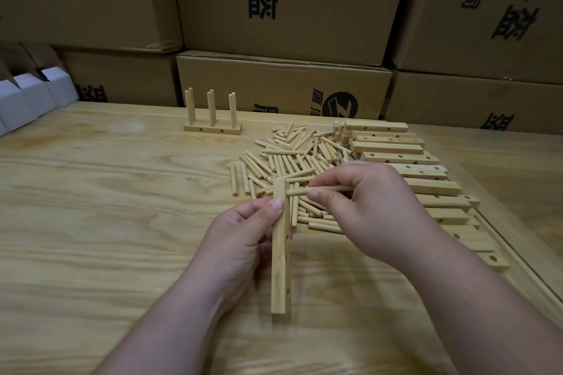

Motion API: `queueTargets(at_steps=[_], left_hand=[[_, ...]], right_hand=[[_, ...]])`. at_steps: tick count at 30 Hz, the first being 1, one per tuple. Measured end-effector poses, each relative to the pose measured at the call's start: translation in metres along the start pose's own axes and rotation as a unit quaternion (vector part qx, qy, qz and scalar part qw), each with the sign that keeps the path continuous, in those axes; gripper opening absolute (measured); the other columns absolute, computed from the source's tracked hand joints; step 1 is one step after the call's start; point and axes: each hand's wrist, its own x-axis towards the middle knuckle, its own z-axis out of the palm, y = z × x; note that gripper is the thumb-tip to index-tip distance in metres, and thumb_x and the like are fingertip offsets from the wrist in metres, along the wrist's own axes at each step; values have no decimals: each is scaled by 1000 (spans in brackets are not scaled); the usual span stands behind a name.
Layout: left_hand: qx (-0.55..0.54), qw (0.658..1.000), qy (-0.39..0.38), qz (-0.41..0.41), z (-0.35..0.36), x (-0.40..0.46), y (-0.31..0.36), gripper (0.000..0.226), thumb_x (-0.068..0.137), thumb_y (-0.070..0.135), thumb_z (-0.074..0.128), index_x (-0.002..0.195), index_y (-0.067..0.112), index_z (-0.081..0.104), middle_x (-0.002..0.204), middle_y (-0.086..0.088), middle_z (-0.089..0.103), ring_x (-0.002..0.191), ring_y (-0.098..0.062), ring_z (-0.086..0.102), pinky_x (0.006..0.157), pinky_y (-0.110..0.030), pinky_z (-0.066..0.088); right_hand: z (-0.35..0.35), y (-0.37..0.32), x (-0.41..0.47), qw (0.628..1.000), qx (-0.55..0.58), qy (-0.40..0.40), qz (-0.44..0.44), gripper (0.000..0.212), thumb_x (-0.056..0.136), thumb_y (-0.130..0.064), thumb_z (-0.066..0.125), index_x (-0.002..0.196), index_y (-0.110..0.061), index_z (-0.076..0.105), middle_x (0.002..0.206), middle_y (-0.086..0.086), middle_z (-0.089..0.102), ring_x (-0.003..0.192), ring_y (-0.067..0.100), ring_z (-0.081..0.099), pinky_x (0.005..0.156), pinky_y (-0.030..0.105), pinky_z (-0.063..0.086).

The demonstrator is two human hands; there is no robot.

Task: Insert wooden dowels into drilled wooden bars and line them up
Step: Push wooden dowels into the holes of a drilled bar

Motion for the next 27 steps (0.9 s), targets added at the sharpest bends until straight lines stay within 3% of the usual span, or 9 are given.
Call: queueTargets(at_steps=[8, 13, 17, 19, 22, 25, 27], left_hand=[[-3, 1000, -8, -2, 1, -1, 1, 24, 65, 32, 81, 87, 22, 83, 77, -5, 73, 63, -13, 68, 60, -24, 58], [-5, 1000, -21, 5, 1, -1, 1, 16, 73, 26, 79, 88, 24, 82, 79, -4, 73, 65, -12, 67, 56, -25, 56], [-15, 1000, -24, 14, -1, 0, 3, 18, 76, 24, 81, 94, 25, 82, 84, -3, 76, 67, -11, 69, 59, -27, 58], [-14, 1000, -15, 8, -1, 0, 3, 22, 75, 27, 82, 96, 23, 82, 84, -4, 75, 65, -10, 68, 61, -27, 59], [-1, 1000, -8, -1, 1, -2, 4, 30, 70, 36, 85, 93, 17, 82, 75, -4, 72, 58, -9, 64, 56, -23, 57], [10, 999, -12, -28, 1, -4, 6, 26, 70, 38, 77, 82, 16, 81, 58, -2, 65, 47, -9, 59, 43, -19, 48], [3, 999, -22, -40, 1, -4, 6, 22, 74, 33, 75, 84, 15, 82, 59, -2, 65, 48, -9, 60, 44, -19, 48]], right_hand=[[-2, 2, 0, 1000, 11, -17, 16, 13, 89, -43, 71, 96, -35, 78, 77, -16, 71, 80, -3, 63, 66, 22, 56], [-4, 3, 2, 999, 35, -28, 27, 11, 89, -46, 69, 93, -38, 77, 83, -28, 68, 85, -10, 60, 65, 18, 50], [-2, 0, 3, 998, 39, -35, 23, 8, 90, -48, 67, 83, -48, 71, 86, -27, 69, 85, -8, 61, 64, 17, 53], [-3, -1, 3, 999, 16, -42, 13, 8, 89, -50, 67, 90, -45, 73, 88, -27, 67, 87, -9, 59, 65, 16, 52], [-5, -3, 3, 995, -80, -51, -34, 26, 90, -51, 64, 110, -39, 73, 85, -22, 62, 82, -2, 58, 70, 25, 54], [-4, -6, 2, 989, -121, -43, -79, 25, 94, -47, 59, 110, -36, 75, 81, -24, 58, 81, 0, 55, 69, 30, 53], [-2, -6, 0, 987, -128, -47, -80, 25, 96, -46, 58, 110, -35, 75, 83, -24, 61, 83, 0, 56, 71, 29, 52]])
